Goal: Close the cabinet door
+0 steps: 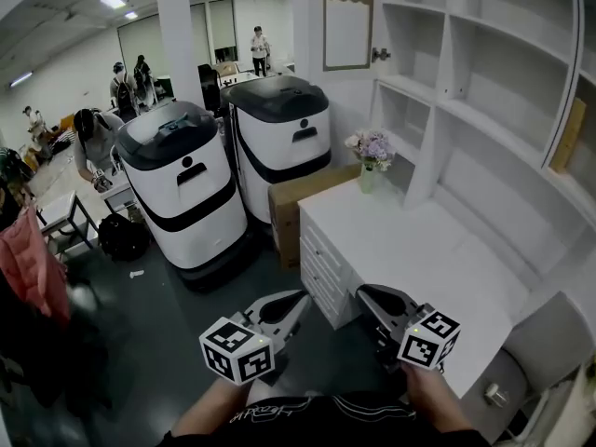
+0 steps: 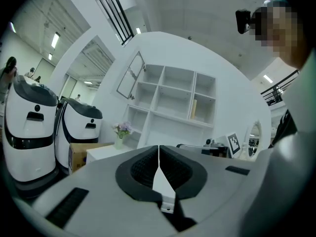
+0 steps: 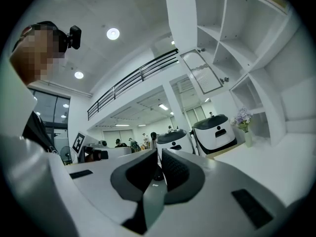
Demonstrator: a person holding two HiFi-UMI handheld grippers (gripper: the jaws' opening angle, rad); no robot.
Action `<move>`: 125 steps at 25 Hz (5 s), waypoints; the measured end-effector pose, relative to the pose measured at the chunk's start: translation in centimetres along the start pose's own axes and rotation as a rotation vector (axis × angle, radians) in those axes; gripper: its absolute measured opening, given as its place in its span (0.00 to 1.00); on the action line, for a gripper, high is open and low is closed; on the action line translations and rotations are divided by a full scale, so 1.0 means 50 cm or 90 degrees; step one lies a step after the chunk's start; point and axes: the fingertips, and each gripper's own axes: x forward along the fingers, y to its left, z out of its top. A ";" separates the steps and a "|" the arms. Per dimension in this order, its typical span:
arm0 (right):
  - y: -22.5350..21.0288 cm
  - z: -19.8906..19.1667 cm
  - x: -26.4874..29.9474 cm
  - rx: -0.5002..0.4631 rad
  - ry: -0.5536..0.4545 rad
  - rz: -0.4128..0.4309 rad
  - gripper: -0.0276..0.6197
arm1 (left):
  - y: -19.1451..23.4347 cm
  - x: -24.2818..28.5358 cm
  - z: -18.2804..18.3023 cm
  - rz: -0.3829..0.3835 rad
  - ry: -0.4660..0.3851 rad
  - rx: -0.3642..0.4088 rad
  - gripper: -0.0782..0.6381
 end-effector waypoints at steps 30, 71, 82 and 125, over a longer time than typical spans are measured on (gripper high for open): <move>-0.515 0.288 0.380 -0.044 -0.072 -0.102 0.13 | 0.507 0.515 0.401 -0.159 -0.067 0.080 0.15; -0.746 0.300 0.504 -0.021 -0.049 -0.280 0.13 | 0.814 0.870 0.732 -0.296 -0.160 0.160 0.24; -0.763 0.273 0.475 0.017 -0.062 -0.308 0.13 | 0.768 0.858 0.714 -0.315 -0.153 0.161 0.25; -0.696 0.348 0.121 0.003 -0.192 -0.362 0.13 | 0.340 1.003 0.576 -0.295 -0.094 0.252 0.35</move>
